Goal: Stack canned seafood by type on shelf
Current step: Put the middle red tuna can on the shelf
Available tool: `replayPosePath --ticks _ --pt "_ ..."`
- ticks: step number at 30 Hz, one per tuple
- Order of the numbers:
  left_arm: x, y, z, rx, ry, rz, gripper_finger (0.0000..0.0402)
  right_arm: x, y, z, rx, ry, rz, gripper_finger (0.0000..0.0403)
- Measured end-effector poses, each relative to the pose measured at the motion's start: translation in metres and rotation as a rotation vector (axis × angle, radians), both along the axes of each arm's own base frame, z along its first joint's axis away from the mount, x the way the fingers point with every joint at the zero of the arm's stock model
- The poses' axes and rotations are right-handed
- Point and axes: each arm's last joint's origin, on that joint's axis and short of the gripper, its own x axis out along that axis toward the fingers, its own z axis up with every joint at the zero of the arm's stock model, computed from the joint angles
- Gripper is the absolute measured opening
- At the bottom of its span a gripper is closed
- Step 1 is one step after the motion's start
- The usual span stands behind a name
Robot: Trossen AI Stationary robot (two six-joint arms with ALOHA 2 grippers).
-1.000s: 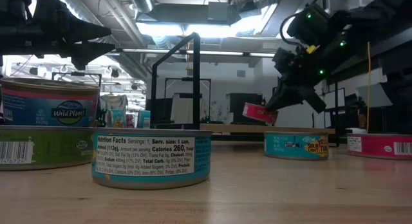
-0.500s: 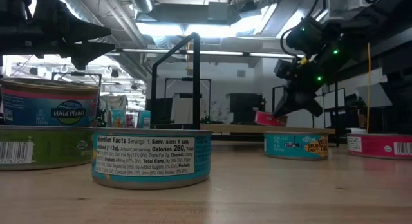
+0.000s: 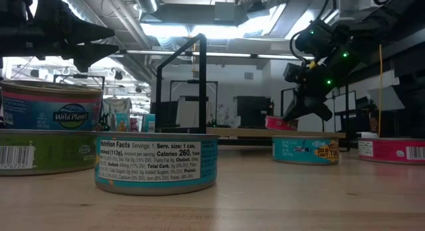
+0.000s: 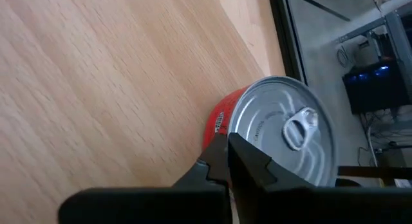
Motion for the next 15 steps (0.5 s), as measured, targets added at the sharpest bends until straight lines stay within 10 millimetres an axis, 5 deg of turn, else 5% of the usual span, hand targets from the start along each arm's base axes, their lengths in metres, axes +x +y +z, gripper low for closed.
replayPosePath --ticks 15 --pt "0.0 0.0 -0.0001 0.0 0.001 0.0 0.0263 0.0 -0.0006 0.0004 -0.018 0.003 -0.019 0.0099"
